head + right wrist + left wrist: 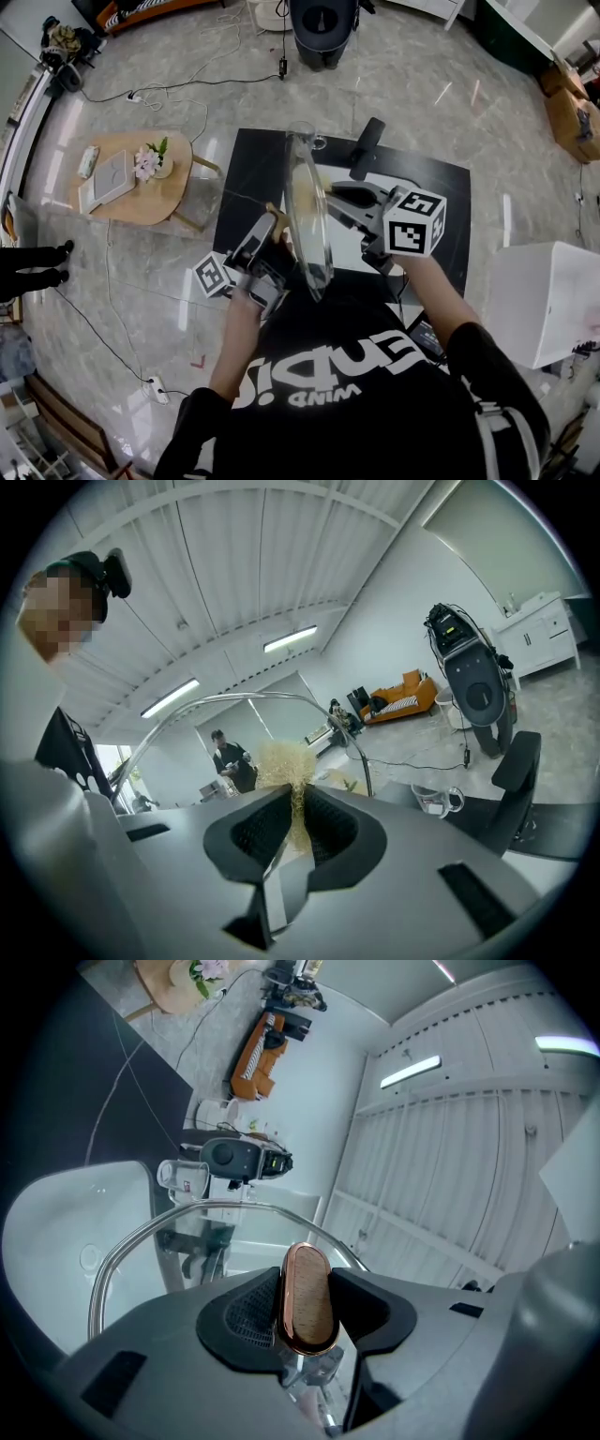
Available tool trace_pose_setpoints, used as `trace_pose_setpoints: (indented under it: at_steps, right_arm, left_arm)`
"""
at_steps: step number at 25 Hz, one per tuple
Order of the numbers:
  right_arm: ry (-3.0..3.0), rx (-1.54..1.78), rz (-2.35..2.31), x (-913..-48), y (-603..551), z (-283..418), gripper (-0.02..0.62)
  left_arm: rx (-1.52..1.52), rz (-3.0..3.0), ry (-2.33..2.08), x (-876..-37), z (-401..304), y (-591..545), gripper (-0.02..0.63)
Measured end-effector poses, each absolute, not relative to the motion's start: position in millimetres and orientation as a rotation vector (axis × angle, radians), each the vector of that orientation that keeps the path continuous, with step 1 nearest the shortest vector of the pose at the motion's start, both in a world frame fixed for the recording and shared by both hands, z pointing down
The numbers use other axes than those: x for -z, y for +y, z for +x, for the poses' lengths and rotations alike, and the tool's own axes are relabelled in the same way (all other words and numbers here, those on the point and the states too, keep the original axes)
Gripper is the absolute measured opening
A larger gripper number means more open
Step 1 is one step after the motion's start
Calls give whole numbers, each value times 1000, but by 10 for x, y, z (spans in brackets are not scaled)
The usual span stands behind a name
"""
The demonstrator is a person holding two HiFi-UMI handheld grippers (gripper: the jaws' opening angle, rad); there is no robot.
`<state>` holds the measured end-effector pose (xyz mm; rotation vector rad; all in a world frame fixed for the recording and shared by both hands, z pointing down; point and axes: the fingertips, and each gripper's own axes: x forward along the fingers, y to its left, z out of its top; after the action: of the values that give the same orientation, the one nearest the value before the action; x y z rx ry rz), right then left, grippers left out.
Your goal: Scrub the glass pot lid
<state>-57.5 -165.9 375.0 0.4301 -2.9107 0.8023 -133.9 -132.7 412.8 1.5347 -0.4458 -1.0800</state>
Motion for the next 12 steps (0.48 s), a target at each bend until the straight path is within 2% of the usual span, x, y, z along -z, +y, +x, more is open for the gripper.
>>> trace_pose_setpoints:
  at_steps: [12]
  right_arm:
    - [-2797,-799,596,-4305,-2008,-685,37]
  left_arm:
    - [1081,1534,-412,-4087,-1251,-1325,176]
